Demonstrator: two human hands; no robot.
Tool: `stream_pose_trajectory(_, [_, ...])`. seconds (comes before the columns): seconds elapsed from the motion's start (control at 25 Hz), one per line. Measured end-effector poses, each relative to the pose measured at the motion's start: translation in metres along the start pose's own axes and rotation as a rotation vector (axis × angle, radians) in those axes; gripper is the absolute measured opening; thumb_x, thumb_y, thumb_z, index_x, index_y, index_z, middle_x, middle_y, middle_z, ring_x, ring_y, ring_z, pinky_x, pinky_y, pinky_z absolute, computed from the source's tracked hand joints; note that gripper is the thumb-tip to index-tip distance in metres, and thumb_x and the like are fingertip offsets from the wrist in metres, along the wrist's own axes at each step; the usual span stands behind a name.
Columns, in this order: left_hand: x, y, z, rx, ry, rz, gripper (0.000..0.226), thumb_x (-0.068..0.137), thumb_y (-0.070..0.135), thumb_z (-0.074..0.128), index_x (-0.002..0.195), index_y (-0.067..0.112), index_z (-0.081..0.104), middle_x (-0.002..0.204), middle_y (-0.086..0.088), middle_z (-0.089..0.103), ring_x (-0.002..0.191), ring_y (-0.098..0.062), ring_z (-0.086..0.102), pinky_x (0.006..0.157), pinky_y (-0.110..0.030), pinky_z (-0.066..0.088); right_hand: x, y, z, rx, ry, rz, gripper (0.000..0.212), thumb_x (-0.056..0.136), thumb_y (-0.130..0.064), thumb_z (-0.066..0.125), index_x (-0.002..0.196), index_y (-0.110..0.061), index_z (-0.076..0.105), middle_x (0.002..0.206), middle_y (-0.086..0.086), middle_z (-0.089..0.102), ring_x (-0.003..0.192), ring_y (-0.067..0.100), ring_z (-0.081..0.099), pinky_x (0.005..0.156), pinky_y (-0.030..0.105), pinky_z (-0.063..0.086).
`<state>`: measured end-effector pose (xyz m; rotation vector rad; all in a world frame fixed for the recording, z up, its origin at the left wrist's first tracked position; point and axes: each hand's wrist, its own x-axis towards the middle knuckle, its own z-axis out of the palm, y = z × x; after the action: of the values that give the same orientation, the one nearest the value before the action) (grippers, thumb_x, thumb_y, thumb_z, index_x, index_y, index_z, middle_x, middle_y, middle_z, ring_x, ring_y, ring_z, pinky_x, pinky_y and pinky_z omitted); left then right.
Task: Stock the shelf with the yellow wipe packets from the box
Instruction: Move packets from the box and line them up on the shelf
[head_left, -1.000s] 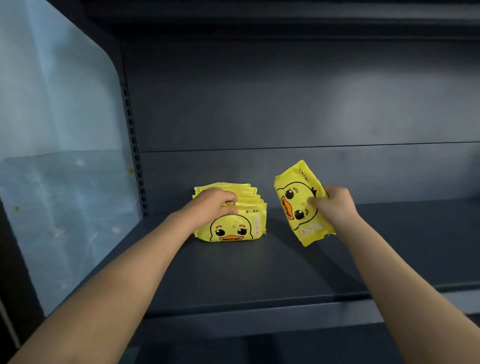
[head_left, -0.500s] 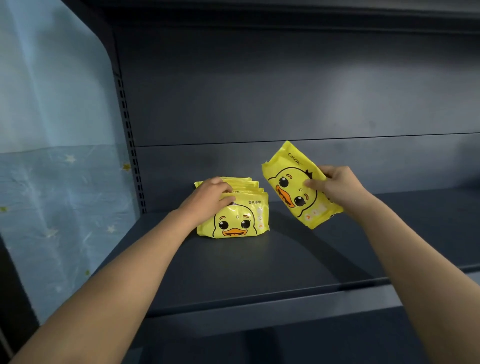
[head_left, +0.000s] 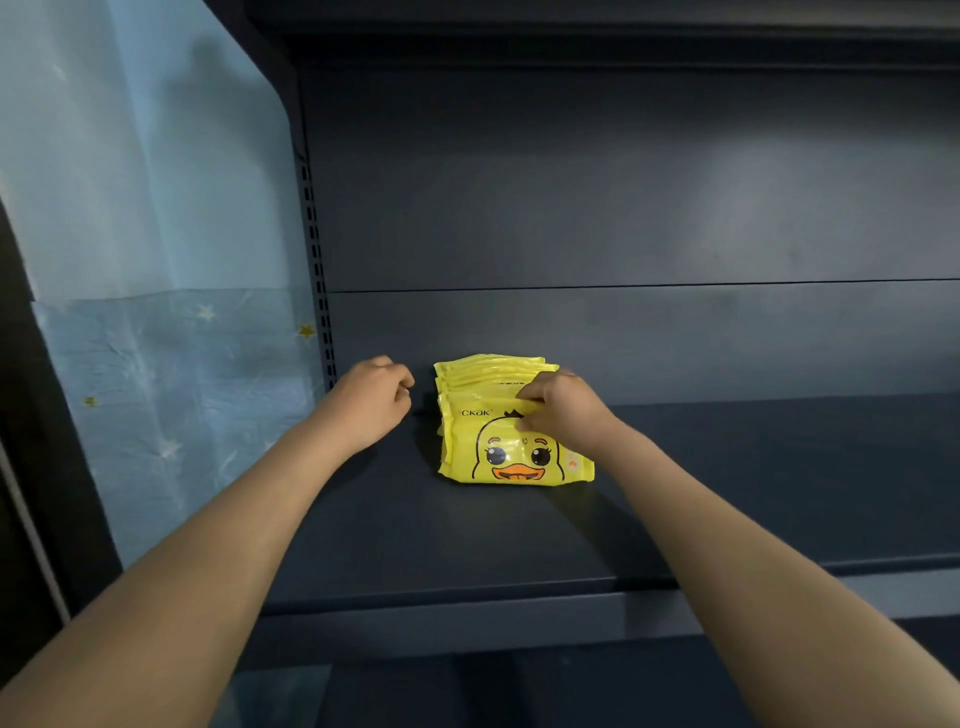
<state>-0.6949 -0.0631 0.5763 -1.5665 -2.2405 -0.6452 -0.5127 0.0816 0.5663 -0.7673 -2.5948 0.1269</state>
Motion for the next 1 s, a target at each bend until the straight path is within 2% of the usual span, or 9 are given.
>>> stream_pose_trajectory(0.2, [-0.009, 0.004, 0.004, -0.015, -0.02, 0.026, 0.028, 0.093, 0.013, 0.045, 0.115, 0.007, 0.061, 0.116, -0.005, 0.056, 0.104, -0.019, 0.055, 0.09, -0.025, 0.041, 0.0, -0.001, 0.002, -0.048, 0.02, -0.001, 0.047, 0.088, -0.027, 0.063, 0.132, -0.016, 0.052, 0.134, 0.004, 0.051, 0.127, 0.023, 0.035, 0.102, 0.032, 0.035])
stream_pose_trajectory(0.44, [-0.002, 0.024, 0.0, -0.028, -0.013, 0.078, 0.029, 0.094, 0.013, 0.045, 0.117, 0.008, 0.061, 0.117, -0.003, 0.055, 0.106, -0.017, 0.054, 0.088, -0.021, 0.038, -0.004, 0.006, -0.019, -0.097, 0.034, -0.037, 0.042, 0.086, -0.03, 0.064, 0.125, -0.014, 0.057, 0.12, 0.005, 0.059, 0.114, 0.022, 0.047, 0.094, 0.036, 0.045])
stream_pose_trajectory(0.6, [0.005, 0.049, -0.008, 0.0, -0.011, 0.115, 0.03, 0.094, 0.016, 0.045, 0.119, 0.01, 0.059, 0.119, -0.004, 0.055, 0.111, -0.019, 0.051, 0.095, -0.031, 0.043, -0.01, 0.017, -0.05, -0.147, -0.05, -0.01, 0.047, 0.088, -0.037, 0.06, 0.128, -0.013, 0.053, 0.124, 0.006, 0.058, 0.114, 0.024, 0.051, 0.091, 0.032, 0.044])
stream_pose_trajectory(0.72, [0.005, 0.078, -0.018, 0.081, -0.023, 0.14, 0.031, 0.095, 0.02, 0.043, 0.122, 0.012, 0.056, 0.123, -0.004, 0.053, 0.116, -0.021, 0.046, 0.096, -0.036, 0.042, -0.022, 0.028, -0.077, -0.177, -0.053, 0.029, 0.047, 0.089, -0.037, 0.058, 0.129, -0.012, 0.051, 0.128, 0.007, 0.055, 0.118, 0.025, 0.049, 0.092, 0.032, 0.042])
stream_pose_trajectory(1.0, [-0.008, 0.168, -0.042, 0.195, 0.002, 0.122, 0.03, 0.094, 0.022, 0.042, 0.119, 0.013, 0.056, 0.121, -0.005, 0.053, 0.116, -0.023, 0.045, 0.094, -0.039, 0.042, -0.087, 0.088, -0.143, -0.175, -0.017, 0.067, 0.049, 0.091, -0.036, 0.056, 0.133, -0.013, 0.048, 0.133, 0.005, 0.052, 0.124, 0.025, 0.046, 0.098, 0.03, 0.038])
